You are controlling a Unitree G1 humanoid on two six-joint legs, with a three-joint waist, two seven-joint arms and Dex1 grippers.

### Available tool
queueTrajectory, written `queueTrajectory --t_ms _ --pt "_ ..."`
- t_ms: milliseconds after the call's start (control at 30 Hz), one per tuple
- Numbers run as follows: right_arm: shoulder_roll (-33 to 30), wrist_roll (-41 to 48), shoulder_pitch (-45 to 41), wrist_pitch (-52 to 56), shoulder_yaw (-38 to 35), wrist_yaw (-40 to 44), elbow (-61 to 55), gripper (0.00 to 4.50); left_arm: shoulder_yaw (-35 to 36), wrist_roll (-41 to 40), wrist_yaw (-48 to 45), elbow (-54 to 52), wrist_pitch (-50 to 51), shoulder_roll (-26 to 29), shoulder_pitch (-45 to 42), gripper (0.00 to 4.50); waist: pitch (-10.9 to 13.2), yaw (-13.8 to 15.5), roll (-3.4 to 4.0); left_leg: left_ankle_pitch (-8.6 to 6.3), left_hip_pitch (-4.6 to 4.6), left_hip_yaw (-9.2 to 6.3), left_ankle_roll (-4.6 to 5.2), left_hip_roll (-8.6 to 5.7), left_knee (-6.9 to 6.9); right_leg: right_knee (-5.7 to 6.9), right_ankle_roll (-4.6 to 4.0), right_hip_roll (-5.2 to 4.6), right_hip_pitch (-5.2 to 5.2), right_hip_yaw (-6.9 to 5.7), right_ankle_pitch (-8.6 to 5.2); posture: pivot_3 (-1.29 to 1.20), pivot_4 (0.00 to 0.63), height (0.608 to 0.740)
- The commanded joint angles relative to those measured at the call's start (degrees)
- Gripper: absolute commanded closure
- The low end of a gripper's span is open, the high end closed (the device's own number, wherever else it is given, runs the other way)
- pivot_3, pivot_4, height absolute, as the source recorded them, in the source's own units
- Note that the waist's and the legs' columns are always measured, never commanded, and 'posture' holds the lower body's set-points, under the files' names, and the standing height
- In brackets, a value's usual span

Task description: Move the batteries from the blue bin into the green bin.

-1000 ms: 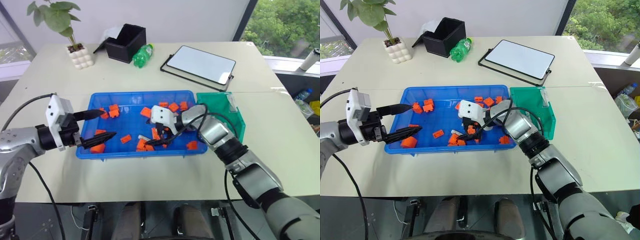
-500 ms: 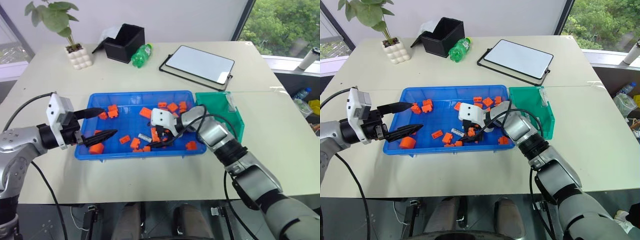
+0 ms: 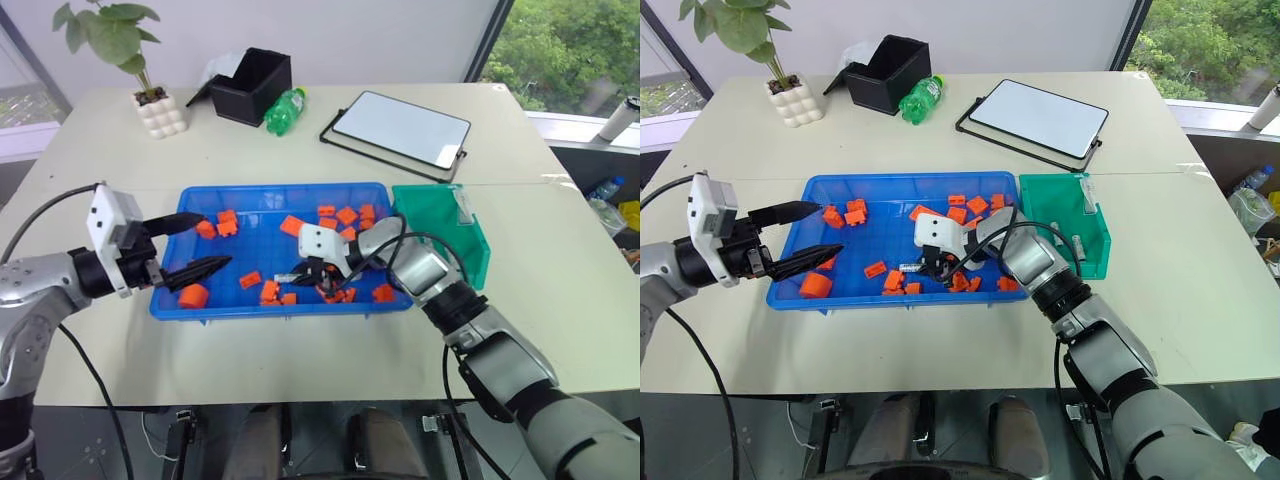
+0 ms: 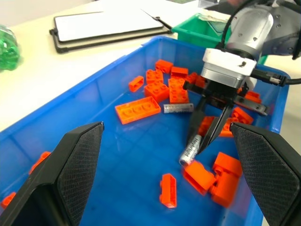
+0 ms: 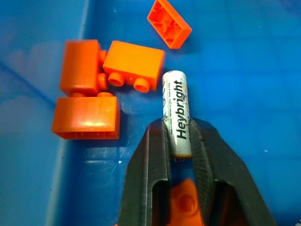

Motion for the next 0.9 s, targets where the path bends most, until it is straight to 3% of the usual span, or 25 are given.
queueTrajectory --t_ms 33,200,400,633,900 --pt "0.12 -0.84 -0.48 0.04 -0.13 -0.02 0.81 4.43 2.17 -0.67 0.29 -1.63 -0.8 0.45 -0.57 0.0 0.0 0.0 0.0 0.0 0.0 0.0 0.0 0.0 0.0 0.0 0.0 0.0 0.01 0.0 0.0 0.0 0.15 0.74" --pt "0.27 -0.12 -1.74 1.07 -1.79 -0.81 -1.36 4.43 1.9 -0.76 0.1 -1.49 -0.65 0.72 -0.75 0.0 0.0 -0.01 0.0 0.0 0.01 0.0 0.0 0.0 0.0 0.0 0.0 0.0 0.0 0.0 0.0 0.0 0.15 0.74" --pt "-3.63 4.13 -9.91 8.64 -10.17 -0.99 -7.69 4.43 0.24 -0.38 -2.62 0.54 -0.86 1.22 -1.39 0.0 0.02 0.11 0.03 0.01 -0.02 0.0 -0.02 0.0 0.0 0.01 0.0 0.0 -0.03 0.0 0.0 0.0 0.15 0.74" --pt "-17.68 5.3 -14.24 14.87 -16.99 0.94 -13.38 4.43 -3.61 1.41 -4.57 5.25 -2.87 -0.47 -7.5 0.0 -0.02 0.6 -0.03 -0.02 -0.02 -0.03 0.02 -0.06 0.0 -0.04 0.0 -0.06 0.03 -0.02 0.0 0.0 0.15 0.74" --pt "-32.69 7.73 -3.94 23.64 -21.93 1.64 -24.16 4.43 -8.45 5.84 -5.98 13.77 -7.98 -4.49 -13.38 0.0 0.02 -0.02 0.03 -0.03 -0.03 0.06 0.04 -0.01 -0.05 -0.07 0.0 -0.01 -0.02 0.0 0.0 0.0 0.15 0.74"
